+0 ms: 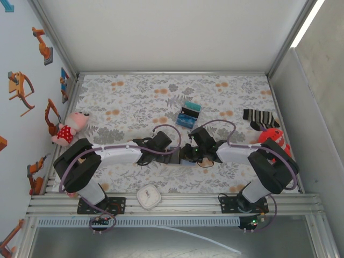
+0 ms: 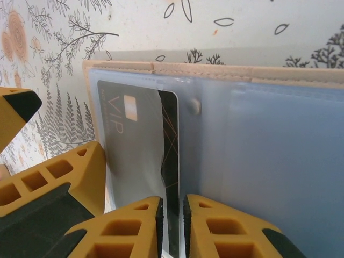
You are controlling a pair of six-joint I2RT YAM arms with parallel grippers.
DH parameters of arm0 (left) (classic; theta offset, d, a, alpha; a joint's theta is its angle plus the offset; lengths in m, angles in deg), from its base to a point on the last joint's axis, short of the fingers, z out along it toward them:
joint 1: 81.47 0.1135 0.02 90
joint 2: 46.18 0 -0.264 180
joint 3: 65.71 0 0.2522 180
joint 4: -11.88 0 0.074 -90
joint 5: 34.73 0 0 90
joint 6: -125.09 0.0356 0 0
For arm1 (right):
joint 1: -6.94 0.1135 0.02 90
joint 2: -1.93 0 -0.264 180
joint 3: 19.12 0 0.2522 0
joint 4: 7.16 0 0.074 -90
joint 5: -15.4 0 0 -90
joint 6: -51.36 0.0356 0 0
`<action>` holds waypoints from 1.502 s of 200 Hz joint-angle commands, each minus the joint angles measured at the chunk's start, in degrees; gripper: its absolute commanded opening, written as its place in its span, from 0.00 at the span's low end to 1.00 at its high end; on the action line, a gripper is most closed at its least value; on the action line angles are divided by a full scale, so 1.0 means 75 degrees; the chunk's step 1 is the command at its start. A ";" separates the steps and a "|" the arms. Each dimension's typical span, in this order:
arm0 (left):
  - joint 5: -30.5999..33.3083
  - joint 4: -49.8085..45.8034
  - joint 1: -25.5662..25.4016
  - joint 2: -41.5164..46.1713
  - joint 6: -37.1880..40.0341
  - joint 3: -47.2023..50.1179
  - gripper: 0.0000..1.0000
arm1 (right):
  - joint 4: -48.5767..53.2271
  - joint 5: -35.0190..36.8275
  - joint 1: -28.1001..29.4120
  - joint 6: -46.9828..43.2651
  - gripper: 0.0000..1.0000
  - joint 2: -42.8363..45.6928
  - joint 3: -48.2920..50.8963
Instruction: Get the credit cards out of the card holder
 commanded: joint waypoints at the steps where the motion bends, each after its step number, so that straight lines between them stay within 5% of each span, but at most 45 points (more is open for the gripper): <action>1: 0.0040 -0.0582 -0.0069 -0.0211 -0.0050 -0.0051 0.97 | 0.0070 0.0092 -0.0051 0.0032 0.18 -0.0060 0.0094; 160: 0.0016 -0.0697 -0.0089 -0.0264 -0.0037 -0.0181 0.97 | -0.1320 -0.0494 -0.0279 0.0326 0.00 -0.0146 0.0481; 300: 0.0495 -0.0782 -0.0071 -0.0296 0.0323 -0.0343 0.97 | 0.0467 0.0206 -0.0520 -0.0560 0.00 0.0456 0.0064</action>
